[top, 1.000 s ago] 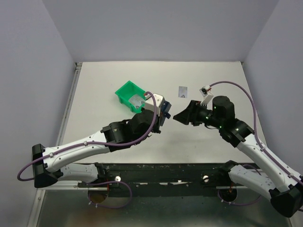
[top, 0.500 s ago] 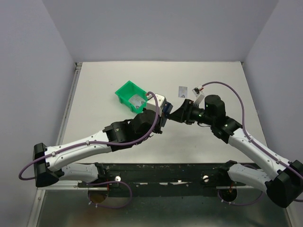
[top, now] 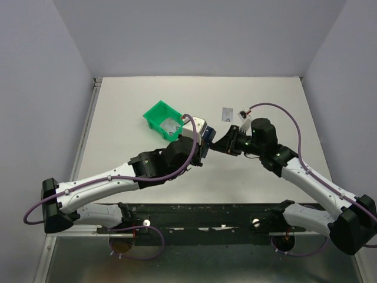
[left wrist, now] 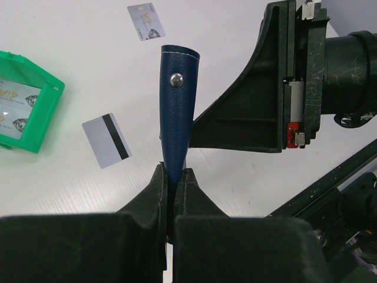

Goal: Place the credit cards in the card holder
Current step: Open the card holder, then place the card holder at the center of the board.

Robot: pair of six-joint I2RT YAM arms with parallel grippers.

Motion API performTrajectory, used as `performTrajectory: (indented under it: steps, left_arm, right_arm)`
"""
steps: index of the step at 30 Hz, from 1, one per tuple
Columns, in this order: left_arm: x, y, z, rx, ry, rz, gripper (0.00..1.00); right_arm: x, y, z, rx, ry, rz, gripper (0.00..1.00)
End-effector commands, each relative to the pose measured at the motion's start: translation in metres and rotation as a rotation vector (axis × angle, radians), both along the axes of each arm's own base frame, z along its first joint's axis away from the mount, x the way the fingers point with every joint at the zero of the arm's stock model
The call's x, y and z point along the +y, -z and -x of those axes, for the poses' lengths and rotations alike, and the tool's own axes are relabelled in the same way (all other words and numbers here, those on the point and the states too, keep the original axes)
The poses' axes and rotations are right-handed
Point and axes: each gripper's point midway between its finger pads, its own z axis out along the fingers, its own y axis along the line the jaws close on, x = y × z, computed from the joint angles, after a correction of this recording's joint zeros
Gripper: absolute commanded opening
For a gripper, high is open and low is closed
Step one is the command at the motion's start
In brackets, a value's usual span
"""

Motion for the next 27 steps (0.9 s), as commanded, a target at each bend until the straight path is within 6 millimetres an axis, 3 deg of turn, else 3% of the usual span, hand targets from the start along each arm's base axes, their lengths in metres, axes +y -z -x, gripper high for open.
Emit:
performTrajectory:
  steps: [1,4,10,12,19,23,27]
  left_arm:
    - [-0.004,0.003,0.0,0.006,-0.005,0.029,0.0]
    - [-0.002,0.01,0.001,0.019,-0.023,0.038,0.0]
    - [0.005,0.043,-0.001,0.079,-0.083,0.062,0.01]
    - [0.008,0.055,-0.001,0.101,-0.107,0.061,0.06]
    - [0.019,0.094,-0.004,0.177,-0.172,0.048,0.37]
    - [0.022,0.121,-0.005,0.25,-0.191,0.018,0.52]
    - [0.026,0.142,-0.005,0.315,-0.218,-0.037,0.57]
  right_arm:
    - [-0.004,0.005,-0.001,-0.004,0.025,0.009,0.27]
    - [-0.006,0.006,-0.001,-0.006,0.033,0.014,0.18]
    - [-0.013,0.028,0.006,0.051,0.043,0.063,0.0]
    - [-0.015,0.037,0.008,0.063,0.043,0.077,0.0]
    - [-0.035,0.083,0.021,0.159,0.072,0.213,0.0]
    - [-0.04,0.096,0.027,0.184,0.074,0.232,0.0]
    - [-0.04,0.097,0.028,0.181,0.071,0.23,0.0]
